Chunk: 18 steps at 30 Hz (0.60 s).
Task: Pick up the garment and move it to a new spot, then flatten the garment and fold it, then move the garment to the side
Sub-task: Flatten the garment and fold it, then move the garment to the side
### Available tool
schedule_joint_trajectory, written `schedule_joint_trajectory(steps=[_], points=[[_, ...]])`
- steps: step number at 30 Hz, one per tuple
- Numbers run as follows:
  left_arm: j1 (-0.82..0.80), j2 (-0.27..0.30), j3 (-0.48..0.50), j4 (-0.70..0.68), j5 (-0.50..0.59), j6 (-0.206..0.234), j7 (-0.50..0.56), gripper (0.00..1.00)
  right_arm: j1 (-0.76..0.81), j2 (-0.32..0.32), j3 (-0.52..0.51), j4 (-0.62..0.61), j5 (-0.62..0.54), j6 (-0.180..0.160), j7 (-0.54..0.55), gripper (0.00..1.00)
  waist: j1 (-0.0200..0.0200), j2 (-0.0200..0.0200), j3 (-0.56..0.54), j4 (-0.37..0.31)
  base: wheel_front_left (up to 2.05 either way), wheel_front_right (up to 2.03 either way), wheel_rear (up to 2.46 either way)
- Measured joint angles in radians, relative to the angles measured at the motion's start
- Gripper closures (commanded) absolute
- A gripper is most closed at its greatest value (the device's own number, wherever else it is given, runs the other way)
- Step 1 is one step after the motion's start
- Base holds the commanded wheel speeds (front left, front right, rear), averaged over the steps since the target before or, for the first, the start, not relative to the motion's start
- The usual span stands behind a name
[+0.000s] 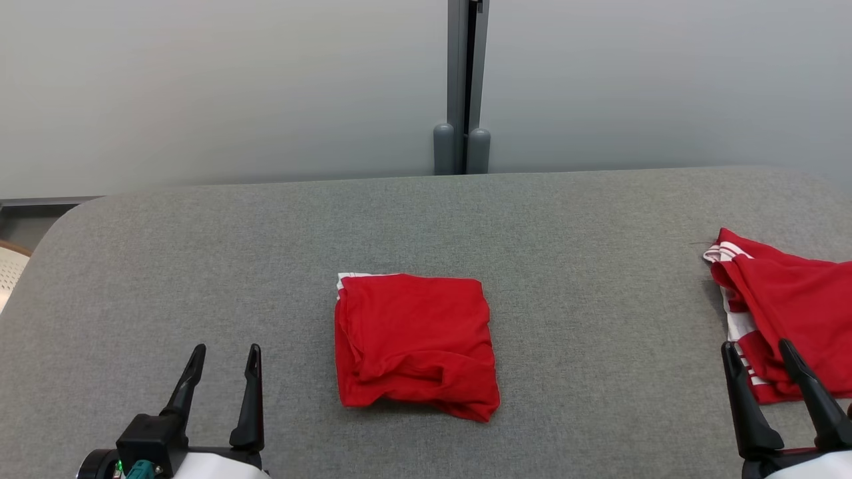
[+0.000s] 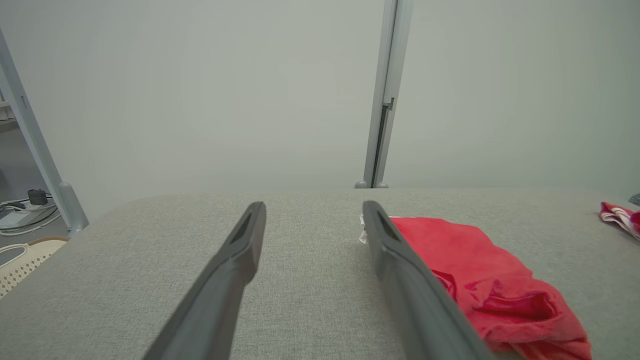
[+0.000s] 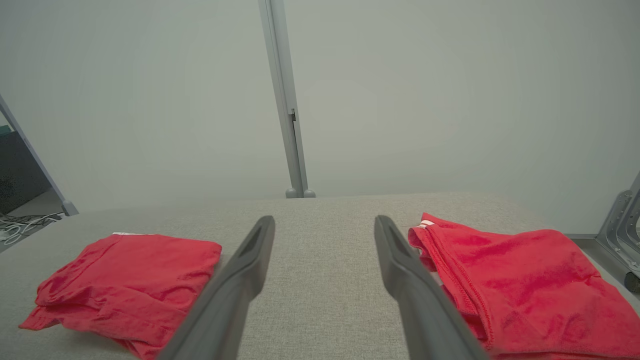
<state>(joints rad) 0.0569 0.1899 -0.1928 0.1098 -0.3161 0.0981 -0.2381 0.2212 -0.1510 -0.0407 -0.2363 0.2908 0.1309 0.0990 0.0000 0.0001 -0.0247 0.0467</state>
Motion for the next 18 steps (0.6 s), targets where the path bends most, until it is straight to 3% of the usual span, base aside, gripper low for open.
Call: schedule_joint_trajectory(steps=[10,18], points=[[-0.036,0.000,-0.022,0.009,0.006,0.001,0.001,0.00,-0.001,-0.002,-0.011,-0.008,-0.005,0.000,0.016,0.00,0.0000,0.0000,0.015,0.024,0.00,0.00,0.00],[-0.167,-0.064,-0.052,-0.007,0.009,-0.011,-0.016,0.00,-0.099,-0.055,0.020,0.068,0.021,0.000,0.040,0.00,0.0000,0.0000,0.097,0.108,0.00,0.00,0.00]])
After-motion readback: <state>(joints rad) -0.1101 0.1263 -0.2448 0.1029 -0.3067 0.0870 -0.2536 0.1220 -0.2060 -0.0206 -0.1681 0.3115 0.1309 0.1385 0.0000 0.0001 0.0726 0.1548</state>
